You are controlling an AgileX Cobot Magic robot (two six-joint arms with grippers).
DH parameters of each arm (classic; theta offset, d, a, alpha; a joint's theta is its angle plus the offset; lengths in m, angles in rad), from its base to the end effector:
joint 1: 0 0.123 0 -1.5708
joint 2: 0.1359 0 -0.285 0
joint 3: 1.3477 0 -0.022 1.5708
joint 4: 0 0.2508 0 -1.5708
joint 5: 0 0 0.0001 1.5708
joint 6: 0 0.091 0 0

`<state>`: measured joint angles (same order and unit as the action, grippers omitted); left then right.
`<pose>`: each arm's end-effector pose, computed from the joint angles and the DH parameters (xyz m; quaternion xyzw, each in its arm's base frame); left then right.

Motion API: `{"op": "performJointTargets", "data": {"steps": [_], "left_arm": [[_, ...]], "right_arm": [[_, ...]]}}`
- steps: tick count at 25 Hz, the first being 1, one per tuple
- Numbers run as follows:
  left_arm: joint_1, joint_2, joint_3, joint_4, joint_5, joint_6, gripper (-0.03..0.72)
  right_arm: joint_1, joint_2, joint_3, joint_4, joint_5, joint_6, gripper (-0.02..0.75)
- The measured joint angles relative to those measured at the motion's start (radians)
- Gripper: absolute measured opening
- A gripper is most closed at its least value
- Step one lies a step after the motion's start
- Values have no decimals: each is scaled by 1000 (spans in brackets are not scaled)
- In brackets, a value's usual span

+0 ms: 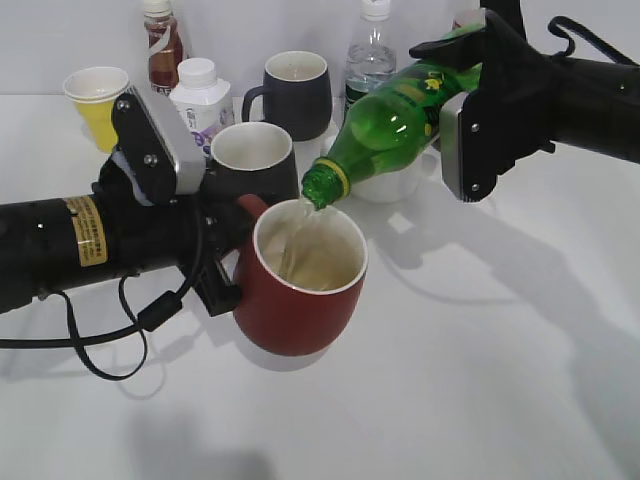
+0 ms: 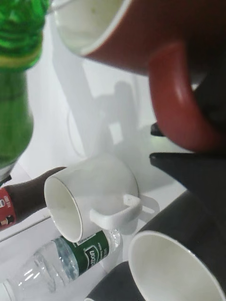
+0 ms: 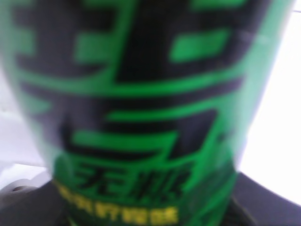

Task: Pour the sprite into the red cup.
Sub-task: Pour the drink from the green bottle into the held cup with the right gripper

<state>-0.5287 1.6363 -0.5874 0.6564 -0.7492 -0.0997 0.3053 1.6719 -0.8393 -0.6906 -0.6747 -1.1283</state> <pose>0.2373 -0.1824 0.1825 0.4710 0.6513 -0.2052 0.5585 0.3211 0.1391 0.2300 -0.7068 0.2973 -0.2799 0.5777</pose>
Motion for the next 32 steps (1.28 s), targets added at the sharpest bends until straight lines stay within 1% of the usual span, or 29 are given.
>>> {"op": "performJointTargets", "data": {"steps": [29,32], "left_arm": [[0,0,0,0,15,1,73],[0,0,0,-19,13,1,73]], "right_arm": [[0,0,-2,0,-8,-13,375],[0,0,-2,1,-8,-5,375]]}}
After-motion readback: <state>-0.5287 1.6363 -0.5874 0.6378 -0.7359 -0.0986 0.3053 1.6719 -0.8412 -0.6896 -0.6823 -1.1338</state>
